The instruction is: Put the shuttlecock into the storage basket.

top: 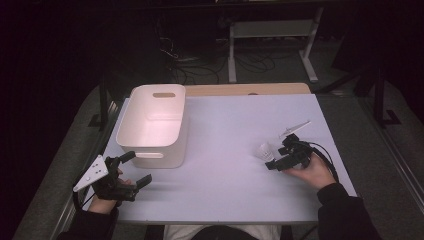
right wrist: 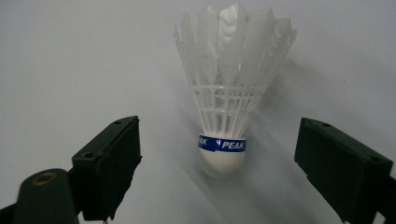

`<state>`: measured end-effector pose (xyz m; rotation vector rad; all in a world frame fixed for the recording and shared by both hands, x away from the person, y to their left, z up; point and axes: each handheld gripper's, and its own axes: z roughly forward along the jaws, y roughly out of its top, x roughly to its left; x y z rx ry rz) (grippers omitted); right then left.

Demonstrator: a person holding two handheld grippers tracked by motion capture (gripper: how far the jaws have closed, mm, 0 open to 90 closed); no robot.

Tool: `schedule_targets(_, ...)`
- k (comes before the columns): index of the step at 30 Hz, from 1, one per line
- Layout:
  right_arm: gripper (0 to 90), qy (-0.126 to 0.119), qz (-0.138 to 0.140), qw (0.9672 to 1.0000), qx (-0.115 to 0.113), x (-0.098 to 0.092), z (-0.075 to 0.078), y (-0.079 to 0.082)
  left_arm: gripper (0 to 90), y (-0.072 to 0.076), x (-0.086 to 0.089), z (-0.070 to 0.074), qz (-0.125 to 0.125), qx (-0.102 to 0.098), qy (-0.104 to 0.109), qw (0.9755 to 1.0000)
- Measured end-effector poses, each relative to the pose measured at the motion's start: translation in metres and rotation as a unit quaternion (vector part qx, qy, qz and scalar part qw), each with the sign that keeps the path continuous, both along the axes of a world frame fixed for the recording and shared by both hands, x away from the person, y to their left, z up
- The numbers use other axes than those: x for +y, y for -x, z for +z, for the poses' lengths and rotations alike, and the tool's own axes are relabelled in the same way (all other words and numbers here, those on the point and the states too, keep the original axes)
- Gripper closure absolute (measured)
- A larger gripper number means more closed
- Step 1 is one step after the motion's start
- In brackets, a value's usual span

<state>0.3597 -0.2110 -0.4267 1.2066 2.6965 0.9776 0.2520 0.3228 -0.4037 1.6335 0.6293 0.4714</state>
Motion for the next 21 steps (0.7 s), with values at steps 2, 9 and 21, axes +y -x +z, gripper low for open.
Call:
schedule_targets(2, 15.8, 0.000, 0.001, 1.0000, 0.000, 0.0001, -0.0003, 0.0000, 0.0, 0.0000, 0.0000, 0.0000, 0.000, 0.000, 0.000, 1.0000)
schedule_targets(9, 24.6, 0.004, 0.005, 1.0000, 0.006, 0.0013, -0.0023, 0.0008, 0.0, 0.0001, -0.0001, 0.0000, 0.000, -0.001, 0.000, 1.0000)
schedule_targets(21, 41.4, 0.006, 0.010, 0.9997, 0.022, -0.0002, -0.0055, 0.0005, 0.0, 0.0002, -0.0003, -0.0001, 0.000, -0.001, -0.001, 1.0000)
